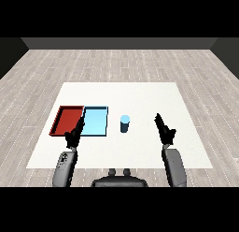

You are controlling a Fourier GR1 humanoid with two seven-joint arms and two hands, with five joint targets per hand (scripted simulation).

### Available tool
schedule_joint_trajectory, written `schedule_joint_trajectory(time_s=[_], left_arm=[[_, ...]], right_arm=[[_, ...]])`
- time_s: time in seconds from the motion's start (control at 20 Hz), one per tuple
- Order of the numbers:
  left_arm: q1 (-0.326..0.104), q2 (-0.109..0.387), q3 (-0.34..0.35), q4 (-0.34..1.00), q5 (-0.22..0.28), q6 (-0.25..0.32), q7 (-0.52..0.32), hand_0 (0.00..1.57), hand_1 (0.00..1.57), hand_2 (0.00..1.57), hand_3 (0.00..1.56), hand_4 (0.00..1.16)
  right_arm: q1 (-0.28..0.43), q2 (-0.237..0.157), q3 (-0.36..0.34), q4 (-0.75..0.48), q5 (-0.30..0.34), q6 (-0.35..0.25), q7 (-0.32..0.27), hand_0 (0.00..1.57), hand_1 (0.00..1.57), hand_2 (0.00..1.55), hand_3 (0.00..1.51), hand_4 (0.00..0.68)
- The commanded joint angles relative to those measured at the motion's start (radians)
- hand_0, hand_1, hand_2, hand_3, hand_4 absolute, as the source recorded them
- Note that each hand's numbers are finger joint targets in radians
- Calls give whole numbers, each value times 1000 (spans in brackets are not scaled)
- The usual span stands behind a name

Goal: Pick the blue can and put it in the blue box

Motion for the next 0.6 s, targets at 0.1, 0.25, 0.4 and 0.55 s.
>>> schedule_joint_trajectory(time_s=[0.1, 0.25, 0.4, 0.55], left_arm=[[7, -12, 10, -35, -22, 20, 1, 0, 0, 0, 0, 0], [18, -31, -13, -103, -29, 33, 38, 0, 0, 0, 0, 0], [-8, -42, 15, -124, 12, 2, -241, 0, 0, 0, 0, 0], [2, -35, 19, -96, 21, -28, -306, 0, 0, 0, 0, 0]], right_arm=[[75, -19, -6, -55, 8, 29, 11, 0, 0, 0, 0, 0], [138, -22, -5, -111, 2, 46, 14, 0, 0, 0, 0, 0], [96, 64, 13, -157, -167, 131, -124, 0, 0, 0, 0, 0], [186, 8, -30, -159, -224, 228, -203, 0, 0, 0, 0, 0]])
